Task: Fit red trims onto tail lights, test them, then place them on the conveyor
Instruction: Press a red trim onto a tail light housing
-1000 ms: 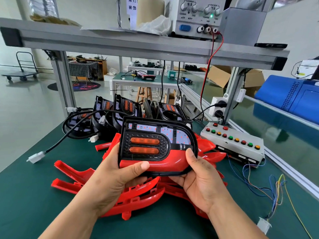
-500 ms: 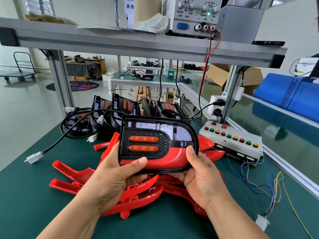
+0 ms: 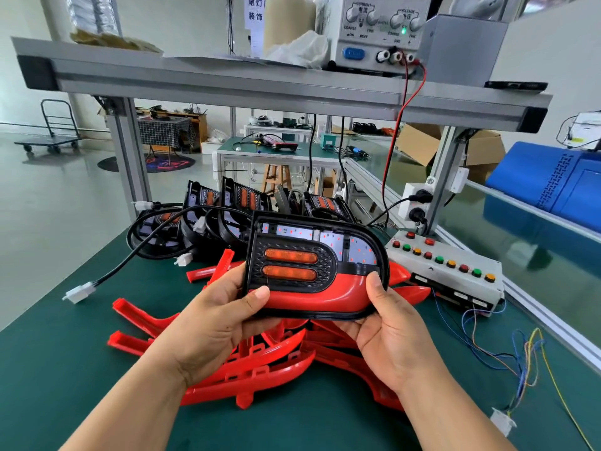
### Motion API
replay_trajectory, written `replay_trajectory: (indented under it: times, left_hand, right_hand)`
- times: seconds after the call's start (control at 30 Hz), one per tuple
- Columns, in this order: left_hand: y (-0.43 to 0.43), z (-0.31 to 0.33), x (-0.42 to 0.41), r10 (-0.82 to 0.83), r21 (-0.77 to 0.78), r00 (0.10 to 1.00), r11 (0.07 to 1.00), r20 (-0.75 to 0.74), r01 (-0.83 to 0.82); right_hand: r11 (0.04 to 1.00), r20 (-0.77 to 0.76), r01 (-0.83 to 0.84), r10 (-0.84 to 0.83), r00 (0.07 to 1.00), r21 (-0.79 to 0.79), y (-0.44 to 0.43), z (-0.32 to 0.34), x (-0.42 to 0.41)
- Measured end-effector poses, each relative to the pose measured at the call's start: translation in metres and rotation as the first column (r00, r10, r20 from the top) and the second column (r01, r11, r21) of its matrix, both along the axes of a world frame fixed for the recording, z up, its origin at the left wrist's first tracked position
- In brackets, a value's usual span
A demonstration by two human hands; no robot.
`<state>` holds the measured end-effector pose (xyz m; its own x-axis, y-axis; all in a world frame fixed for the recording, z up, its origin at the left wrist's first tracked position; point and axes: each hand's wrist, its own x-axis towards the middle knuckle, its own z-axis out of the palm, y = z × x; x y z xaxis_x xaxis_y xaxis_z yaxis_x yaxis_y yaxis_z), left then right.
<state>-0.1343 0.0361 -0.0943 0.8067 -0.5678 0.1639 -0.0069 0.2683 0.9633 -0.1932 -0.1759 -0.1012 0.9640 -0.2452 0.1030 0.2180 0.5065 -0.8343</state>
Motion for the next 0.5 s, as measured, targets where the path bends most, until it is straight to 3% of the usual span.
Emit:
replay_trajectory:
  times: [0.27,0.5]
  left_hand:
    - [-0.0051,0.0000,-0.0006,0.105,-0.001,0.993,0.994,0.047,-0.105]
    - [-0.0024,0.0011,0.0035,0.025,-0.086,1.000,0.996,-0.013,-0.026]
  right_hand:
    - [1.000,0.002,0.001,-0.001,1.000,-0.016,0.0004,-0.0021,0.0008]
    - [0.999,0.022,-0.050,0.050,0.999,0.015,0.0012,0.0040,-0.0020]
